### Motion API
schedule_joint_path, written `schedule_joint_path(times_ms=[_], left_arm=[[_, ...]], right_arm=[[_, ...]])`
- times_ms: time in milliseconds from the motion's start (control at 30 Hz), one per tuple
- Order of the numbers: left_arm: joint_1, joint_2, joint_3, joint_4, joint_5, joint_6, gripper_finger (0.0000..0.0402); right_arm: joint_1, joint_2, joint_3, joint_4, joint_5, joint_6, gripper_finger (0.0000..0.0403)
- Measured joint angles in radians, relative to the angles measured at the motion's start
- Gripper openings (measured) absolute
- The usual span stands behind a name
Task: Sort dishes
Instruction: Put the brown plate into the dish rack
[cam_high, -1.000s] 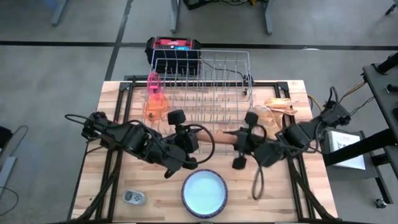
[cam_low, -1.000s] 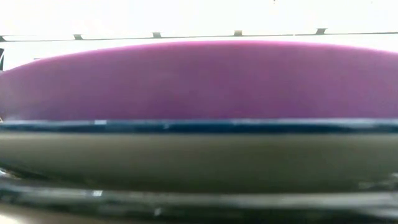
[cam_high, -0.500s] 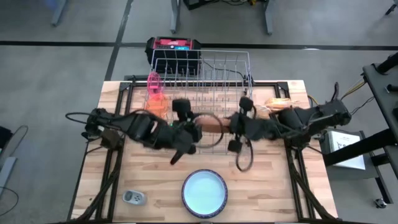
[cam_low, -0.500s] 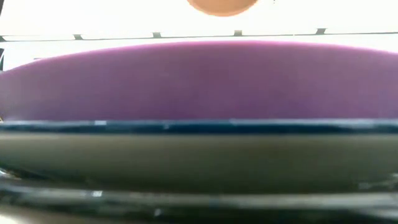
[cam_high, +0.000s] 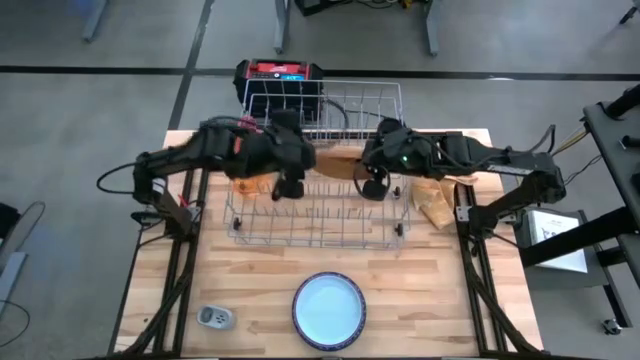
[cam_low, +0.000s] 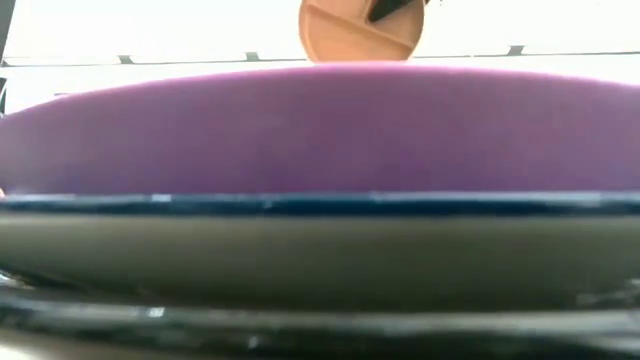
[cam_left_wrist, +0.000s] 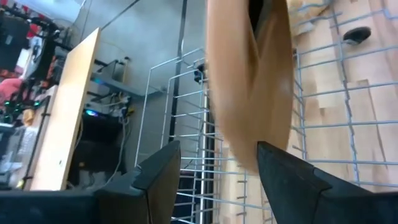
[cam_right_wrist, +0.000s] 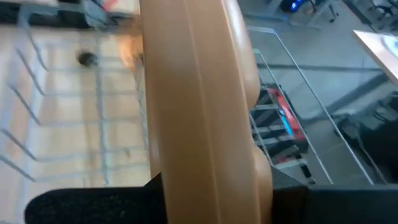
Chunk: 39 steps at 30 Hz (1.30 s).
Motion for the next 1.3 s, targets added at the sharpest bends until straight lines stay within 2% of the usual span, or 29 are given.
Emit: schedule_joint_path(times_ms=[200,300,400,567,700,833,1000,1100,1200,1300], left_arm=[[0.081,-0.061,0.000,-0.023,0.100,0.039,0.0199],[0.115,-0.088,0.000,-0.025,0.114,0.049,0.0199],[0.146,-0.108,0.000,-0.002,0.111,0.058,0.0199],[0.178,-0.129,0.000,0.023,0.110,0.099,0.0199],[0.204,-0.151,0.000,0.106,0.064,0.157,0.0199],[0.222,-0.160,0.000,0.241,0.008,0.288,0.0199],[0.248,-0.169,0.000,0.396,0.008,0.432,0.0199],[0.279,-0.171,0.001,0.412,0.017,0.477,0.0199],[0.335,-0.170,0.001,0.408,0.083,0.482,0.0199],[0.409,-0.170,0.001,0.381,0.206,0.464,0.0199]], right_arm=[[-0.103,-0.018,-0.075,0.089,-0.184,-0.030,0.0035],[-0.144,-0.034,-0.132,0.149,-0.247,-0.119,0.0035],[-0.185,-0.040,-0.192,0.250,-0.278,-0.194,0.0035],[-0.289,-0.047,-0.224,0.344,-0.447,-0.276,0.0035],[-0.376,-0.030,-0.226,0.423,-0.510,-0.225,0.0035],[-0.448,-0.004,-0.226,0.463,-0.620,-0.161,0.0035],[-0.493,0.054,-0.226,0.523,-0.613,0.011,0.0035],[-0.497,0.094,-0.226,0.568,-0.604,0.047,0.0035],[-0.492,0.139,-0.226,0.585,-0.535,0.047,0.0035],[-0.496,0.184,-0.218,0.587,-0.506,0.046,0.0035]])
